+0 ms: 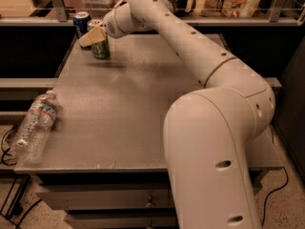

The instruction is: Move green can near pepsi can

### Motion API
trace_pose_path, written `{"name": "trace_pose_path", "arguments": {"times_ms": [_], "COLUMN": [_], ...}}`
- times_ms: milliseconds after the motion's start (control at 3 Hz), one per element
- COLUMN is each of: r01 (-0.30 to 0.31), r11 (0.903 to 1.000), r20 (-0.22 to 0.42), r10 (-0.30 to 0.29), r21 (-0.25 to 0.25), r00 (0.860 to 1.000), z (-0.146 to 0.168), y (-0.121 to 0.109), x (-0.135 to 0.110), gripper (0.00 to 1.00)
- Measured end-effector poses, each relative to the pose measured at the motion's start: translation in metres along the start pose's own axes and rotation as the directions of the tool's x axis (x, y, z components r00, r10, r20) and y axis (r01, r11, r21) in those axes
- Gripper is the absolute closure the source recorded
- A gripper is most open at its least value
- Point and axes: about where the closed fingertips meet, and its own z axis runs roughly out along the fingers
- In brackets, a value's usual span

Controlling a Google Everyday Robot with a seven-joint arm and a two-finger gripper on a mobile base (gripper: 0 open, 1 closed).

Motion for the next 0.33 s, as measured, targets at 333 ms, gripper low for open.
{"name": "trace_pose_path", "arguments": {"times_ms": [333], "r01": [0.000], "r11": [1.0000], "r20": [0.000], "r10": [0.000], "r21": [0.000], "r00": [1.000], "z": [0.0001], "y": [0.0001], "x": [0.0000], "gripper": [0.00]}}
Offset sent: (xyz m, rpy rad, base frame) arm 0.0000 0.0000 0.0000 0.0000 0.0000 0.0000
